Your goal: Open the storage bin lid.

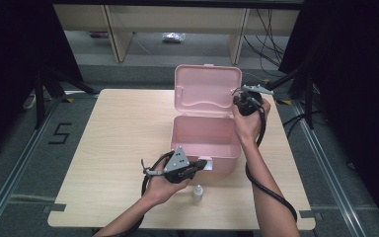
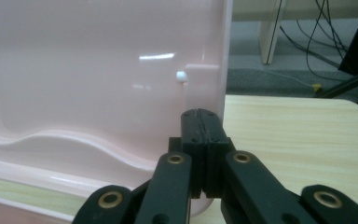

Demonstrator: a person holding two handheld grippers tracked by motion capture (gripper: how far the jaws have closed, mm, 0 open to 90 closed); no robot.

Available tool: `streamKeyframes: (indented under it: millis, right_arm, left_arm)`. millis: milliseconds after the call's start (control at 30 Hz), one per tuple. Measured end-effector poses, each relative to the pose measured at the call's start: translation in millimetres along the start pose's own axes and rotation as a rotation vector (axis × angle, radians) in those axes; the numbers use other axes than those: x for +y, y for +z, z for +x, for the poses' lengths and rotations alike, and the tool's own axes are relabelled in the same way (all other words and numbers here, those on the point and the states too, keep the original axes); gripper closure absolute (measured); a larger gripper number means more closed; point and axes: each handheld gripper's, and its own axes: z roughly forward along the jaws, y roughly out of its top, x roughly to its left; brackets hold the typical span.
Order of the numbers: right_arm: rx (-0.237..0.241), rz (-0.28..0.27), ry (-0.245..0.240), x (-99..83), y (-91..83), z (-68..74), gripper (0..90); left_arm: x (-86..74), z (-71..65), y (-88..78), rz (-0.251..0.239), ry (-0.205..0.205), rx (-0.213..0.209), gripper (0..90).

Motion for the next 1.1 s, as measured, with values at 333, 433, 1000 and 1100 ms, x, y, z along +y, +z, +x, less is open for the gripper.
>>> streamKeyframes:
  millis: [333,433,1000,1100]
  right_arm:
    - [0.004,0.070,0.045,0.2,-2.2,0.5,86.2]
    - [0.013,0.079,0.017,1.0,-4.0,-0.1,83.9]
    - [0.100,0.176,-0.020,-7.9,-32.6,2.4,77.5]
    - [0.106,0.179,-0.020,-12.5,-40.6,0.5,78.5]
  left_arm:
    - [0.3,0.1,0.4,-0.005,0.004,-0.001,89.0]
    - [0.4,0.3,0.2,-0.005,0.007,-0.001,89.0]
    - [0.9,-0.6,-0.5,0.009,0.002,0.006,89.0]
    - [1.8,-0.4,-0.6,0.015,0.010,0.008,89.0]
